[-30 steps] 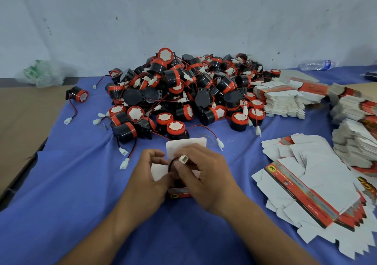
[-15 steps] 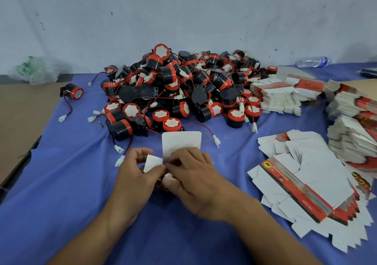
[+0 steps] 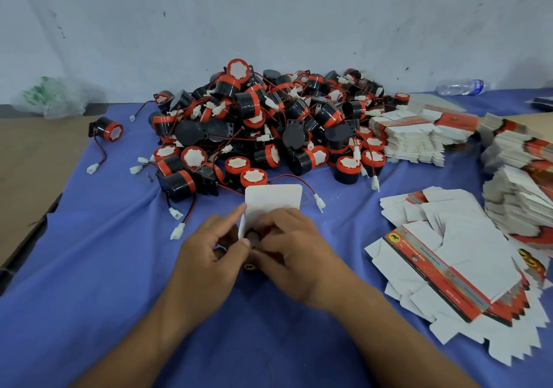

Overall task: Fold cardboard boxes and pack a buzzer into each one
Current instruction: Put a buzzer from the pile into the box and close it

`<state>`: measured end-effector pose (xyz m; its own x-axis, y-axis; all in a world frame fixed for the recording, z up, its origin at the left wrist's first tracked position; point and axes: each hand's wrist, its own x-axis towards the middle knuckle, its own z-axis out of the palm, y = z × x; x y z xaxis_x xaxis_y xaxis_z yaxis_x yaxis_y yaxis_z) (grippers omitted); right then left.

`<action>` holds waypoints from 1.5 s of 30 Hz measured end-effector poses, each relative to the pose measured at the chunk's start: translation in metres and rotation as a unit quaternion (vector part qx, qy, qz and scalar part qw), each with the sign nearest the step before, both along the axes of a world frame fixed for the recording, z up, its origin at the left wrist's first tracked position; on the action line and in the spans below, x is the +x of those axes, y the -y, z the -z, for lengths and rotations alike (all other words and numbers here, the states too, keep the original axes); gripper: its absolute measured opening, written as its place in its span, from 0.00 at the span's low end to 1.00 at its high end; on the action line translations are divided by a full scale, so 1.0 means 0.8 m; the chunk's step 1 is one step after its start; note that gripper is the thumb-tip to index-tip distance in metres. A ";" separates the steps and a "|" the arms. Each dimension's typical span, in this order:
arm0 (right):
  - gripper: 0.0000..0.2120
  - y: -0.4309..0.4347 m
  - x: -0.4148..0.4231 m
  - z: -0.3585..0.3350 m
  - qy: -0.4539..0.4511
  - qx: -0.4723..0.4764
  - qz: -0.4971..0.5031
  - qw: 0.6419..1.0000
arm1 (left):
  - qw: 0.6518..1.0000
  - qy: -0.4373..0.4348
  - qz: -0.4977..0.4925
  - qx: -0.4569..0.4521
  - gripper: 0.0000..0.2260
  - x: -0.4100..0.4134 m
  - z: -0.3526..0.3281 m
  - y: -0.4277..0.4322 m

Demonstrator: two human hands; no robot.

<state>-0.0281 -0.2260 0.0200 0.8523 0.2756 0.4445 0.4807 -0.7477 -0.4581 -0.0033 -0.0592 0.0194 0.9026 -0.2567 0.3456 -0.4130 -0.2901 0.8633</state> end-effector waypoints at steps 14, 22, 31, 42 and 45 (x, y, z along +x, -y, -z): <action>0.05 0.061 -0.005 -0.028 -0.026 0.221 0.162 0.961 | 0.977 0.099 0.028 0.186 0.14 0.006 0.013 -0.004; 0.02 0.068 0.000 -0.013 -0.278 0.525 0.083 0.800 | 0.997 0.033 0.043 0.058 0.05 0.014 0.017 -0.004; 0.17 0.034 0.007 -0.006 -0.229 0.305 0.068 0.922 | 0.997 0.032 0.070 0.017 0.23 0.015 0.020 -0.004; 0.22 0.057 -0.008 -0.004 -0.137 0.022 -0.030 0.990 | 0.990 0.049 0.116 0.061 0.12 0.019 0.017 -0.013; 0.22 0.055 -0.008 -0.006 -0.107 0.040 -0.026 0.993 | 0.985 0.052 0.145 0.074 0.21 0.019 0.014 -0.018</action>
